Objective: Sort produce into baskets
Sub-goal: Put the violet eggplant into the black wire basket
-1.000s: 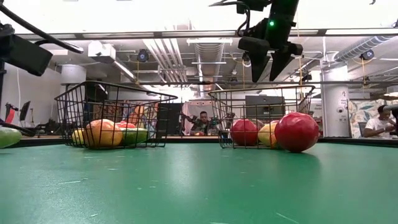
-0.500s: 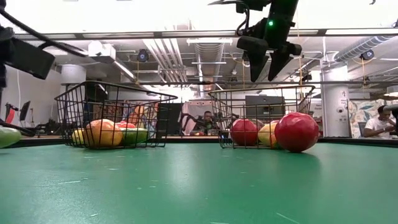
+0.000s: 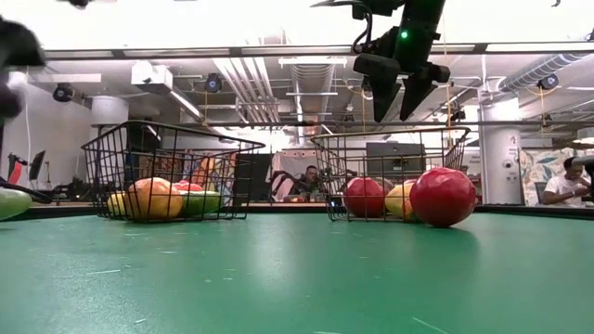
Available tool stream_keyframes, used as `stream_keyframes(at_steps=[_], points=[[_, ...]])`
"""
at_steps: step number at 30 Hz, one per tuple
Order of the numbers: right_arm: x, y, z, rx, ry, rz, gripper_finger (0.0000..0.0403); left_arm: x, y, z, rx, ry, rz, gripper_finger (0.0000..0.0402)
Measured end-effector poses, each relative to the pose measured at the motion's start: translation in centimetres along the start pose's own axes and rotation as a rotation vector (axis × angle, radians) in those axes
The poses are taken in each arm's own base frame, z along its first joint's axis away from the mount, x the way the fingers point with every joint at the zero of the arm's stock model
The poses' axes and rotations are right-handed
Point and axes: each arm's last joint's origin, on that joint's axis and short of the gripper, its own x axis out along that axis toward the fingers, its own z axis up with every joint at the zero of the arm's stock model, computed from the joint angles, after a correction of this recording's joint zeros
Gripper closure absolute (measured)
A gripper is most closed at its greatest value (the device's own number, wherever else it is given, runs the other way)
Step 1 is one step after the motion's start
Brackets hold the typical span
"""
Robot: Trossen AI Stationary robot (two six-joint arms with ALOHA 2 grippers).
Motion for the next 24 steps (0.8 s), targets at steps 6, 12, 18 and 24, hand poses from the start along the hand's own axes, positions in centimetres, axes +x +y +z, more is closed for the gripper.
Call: stream_keyframes(at_steps=[6, 12, 18, 24], points=[[0.0, 0.0, 0.0, -0.003, -0.001, 0.000, 0.0078, -5.7, 0.5, 1.5, 0.076, -0.226, 0.053, 0.0225], [0.0, 0.0, 0.0, -0.011, 0.000, 0.000, 0.0078, -11.2, 3.1, 3.0, 0.041, -0.460, 0.261, 0.0225], [0.0, 0.0, 0.0, -0.010, -0.001, 0.000, 0.0078, -13.0, 6.6, 5.9, 0.029, -0.546, 0.408, 0.0225], [0.0, 0.0, 0.0, -0.011, -0.001, 0.000, 0.0078, -12.7, 12.2, 9.2, -0.063, -0.478, 0.604, 0.0225]])
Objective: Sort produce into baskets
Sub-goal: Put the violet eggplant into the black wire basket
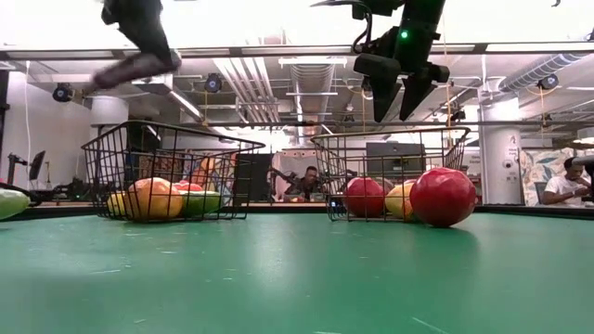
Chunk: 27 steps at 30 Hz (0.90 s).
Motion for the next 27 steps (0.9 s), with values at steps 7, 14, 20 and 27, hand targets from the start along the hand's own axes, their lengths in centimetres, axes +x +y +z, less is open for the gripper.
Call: stream_keyframes(at_steps=[7, 14, 20, 27], points=[[0.0, 0.0, 0.0, -0.007, 0.000, 0.000, 0.0078, 5.7, 3.9, 2.0, -0.027, 0.048, -0.011, 0.0225], [0.0, 0.0, 0.0, -0.021, 0.000, 0.000, 0.0078, 10.6, 6.4, 0.9, -0.079, 0.133, 0.028, 0.0225], [0.0, 0.0, 0.0, -0.025, -0.001, 0.001, 0.0078, 12.0, 6.3, 0.0, -0.080, 0.147, 0.042, 0.0211], [0.0, 0.0, 0.0, -0.025, -0.001, 0.001, 0.0078, 12.1, 6.3, 0.1, -0.078, 0.144, 0.043, 0.0169]])
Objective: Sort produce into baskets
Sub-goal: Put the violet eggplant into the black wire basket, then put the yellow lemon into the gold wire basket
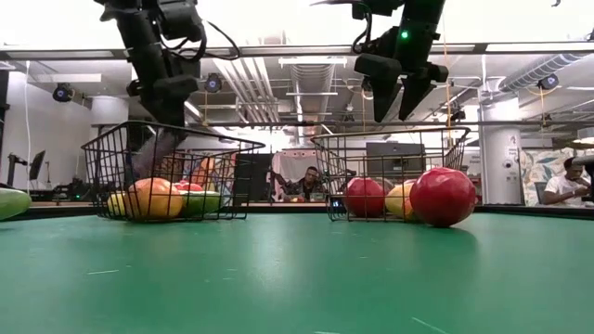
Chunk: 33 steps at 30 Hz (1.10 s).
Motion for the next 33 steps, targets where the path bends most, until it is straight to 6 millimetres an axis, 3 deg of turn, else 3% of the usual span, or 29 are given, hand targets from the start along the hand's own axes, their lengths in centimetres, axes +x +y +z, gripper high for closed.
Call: stream_keyframes(at_steps=[10, 20, 28, 33], points=[[-0.3, 0.0, -0.1, 0.011, 0.001, 0.019, 0.0078, -1.1, -0.2, -0.1, -0.003, -0.044, -0.024, 0.0143], [-4.4, 0.9, -2.0, 0.106, 0.005, 0.215, 0.0078, -7.4, -3.4, -2.5, 0.025, -0.255, -0.266, 0.0151], [-7.5, 4.3, -4.9, 0.116, 0.110, 0.408, 0.0078, -11.8, -6.3, -4.9, 0.110, -0.432, -0.430, 0.0158], [-10.1, 6.1, -7.1, 0.132, 0.176, 0.511, 0.0078, -13.3, -7.6, -5.4, 0.182, -0.533, -0.493, 0.0158]])
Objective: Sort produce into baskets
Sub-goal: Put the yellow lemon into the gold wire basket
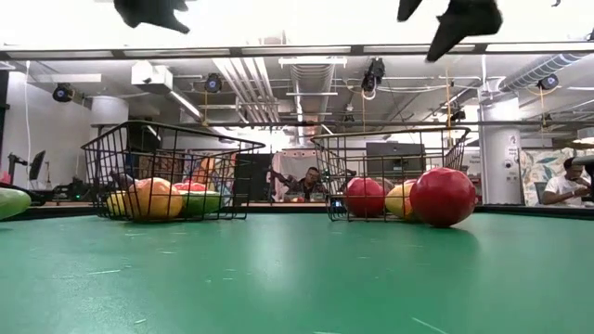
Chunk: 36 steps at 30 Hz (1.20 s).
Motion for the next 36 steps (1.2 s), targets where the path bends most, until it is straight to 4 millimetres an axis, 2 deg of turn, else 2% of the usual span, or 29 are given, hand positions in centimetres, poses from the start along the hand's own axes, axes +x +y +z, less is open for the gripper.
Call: stream_keyframes(at_steps=[4, 6, 12, 16, 24, 36], points=[[-0.3, 0.9, -2.2, 0.061, 0.092, 0.025, 0.0078, 0.0, -0.7, 0.4, 0.016, -0.045, -0.036, 0.0158], [-0.1, 1.0, -3.3, 0.099, 0.149, -0.017, 0.0078, 0.1, -0.9, 0.7, 0.032, -0.066, -0.041, 0.0158], [1.0, 0.0, -6.4, 0.215, 0.358, -0.308, 0.0078, 0.5, -1.2, 0.8, 0.058, -0.078, -0.043, 0.0158], [2.1, -0.3, -7.9, 0.205, 0.453, -0.490, 0.0078, 0.6, -1.3, 0.8, 0.062, -0.072, -0.042, 0.0158], [4.1, -1.2, -8.9, 0.149, 0.483, -0.606, 0.0078, 1.3, -1.7, 0.7, 0.071, -0.051, -0.036, 0.0158], [5.5, -4.9, -10.5, 0.179, 0.470, -0.583, 0.0078, 1.8, -2.0, 0.5, 0.085, -0.030, -0.031, 0.0158]])
